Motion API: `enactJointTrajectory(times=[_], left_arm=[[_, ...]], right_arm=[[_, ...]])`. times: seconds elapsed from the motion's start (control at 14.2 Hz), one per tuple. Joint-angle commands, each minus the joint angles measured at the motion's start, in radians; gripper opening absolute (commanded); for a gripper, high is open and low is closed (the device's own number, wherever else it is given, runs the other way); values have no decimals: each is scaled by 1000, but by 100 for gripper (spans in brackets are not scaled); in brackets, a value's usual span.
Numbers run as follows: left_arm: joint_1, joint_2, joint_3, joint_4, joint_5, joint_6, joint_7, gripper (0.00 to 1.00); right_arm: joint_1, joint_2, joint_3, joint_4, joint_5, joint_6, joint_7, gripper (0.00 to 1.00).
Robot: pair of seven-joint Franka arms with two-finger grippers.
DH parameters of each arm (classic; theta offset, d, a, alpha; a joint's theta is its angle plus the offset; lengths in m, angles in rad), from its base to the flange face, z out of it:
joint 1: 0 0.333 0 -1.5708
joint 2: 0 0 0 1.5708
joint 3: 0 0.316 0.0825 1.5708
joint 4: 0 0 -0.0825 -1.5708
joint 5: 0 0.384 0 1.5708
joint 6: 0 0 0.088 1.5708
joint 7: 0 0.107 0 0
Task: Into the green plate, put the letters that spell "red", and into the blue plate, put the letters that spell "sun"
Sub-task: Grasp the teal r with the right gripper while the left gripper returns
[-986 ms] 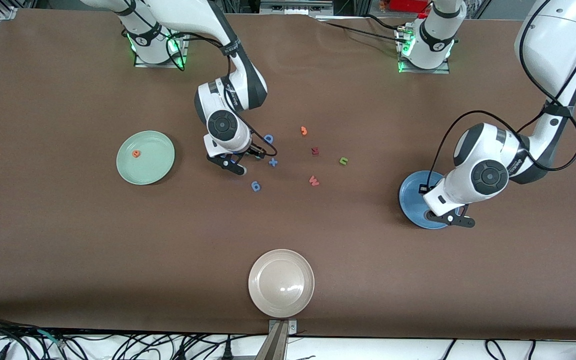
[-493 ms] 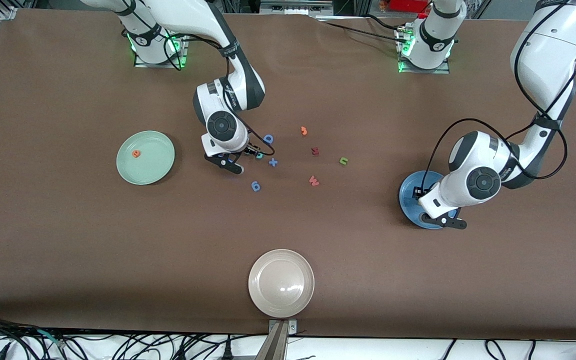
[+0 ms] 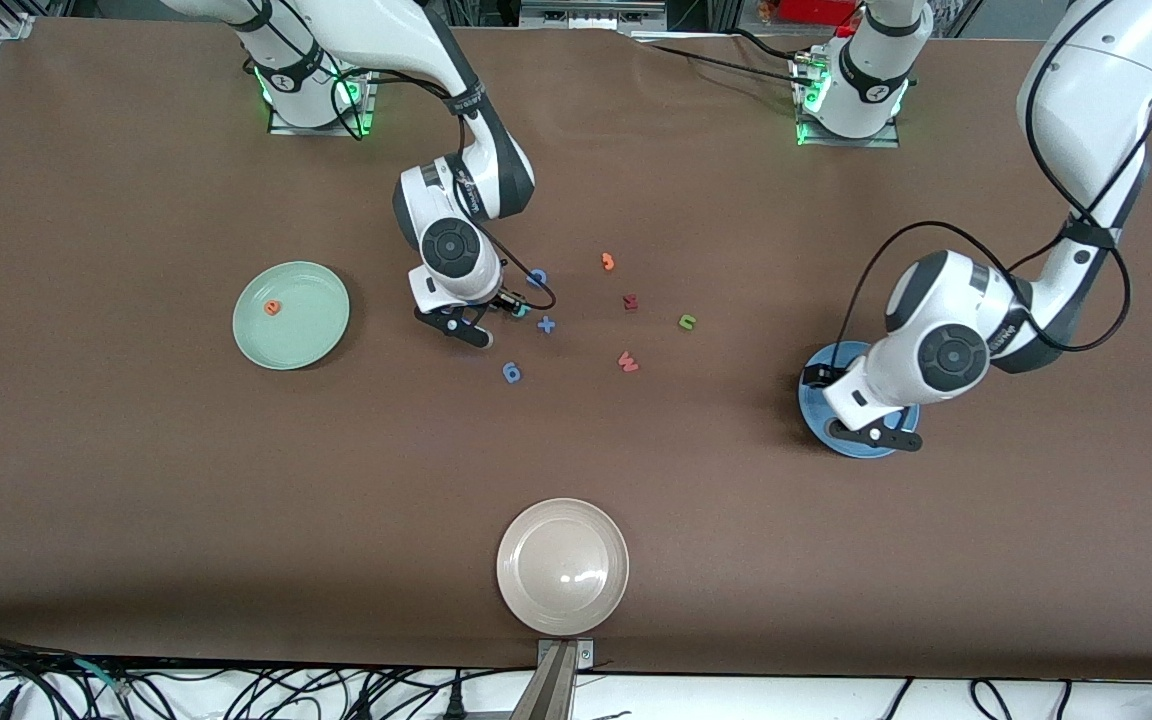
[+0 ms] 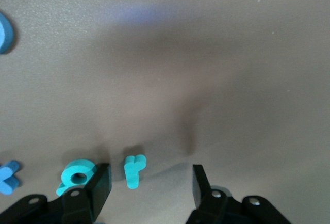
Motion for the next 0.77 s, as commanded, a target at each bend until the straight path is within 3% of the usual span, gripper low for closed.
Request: enactJointTrajectory(times=[0.0,0.42,0.7], left_arm=[[-17,-23,-87,-16,-9,-28,-213,100],[-219,18,-101,-17,1,-12,-501,100],[-276,41,-97,-69,5,71,-619,99]], right_arm=[[11,1,-5,-6,-4,15,5,58],[22,15,-2,-7,2,55,16,58],[24,23,11,-7,9,67,24,52]])
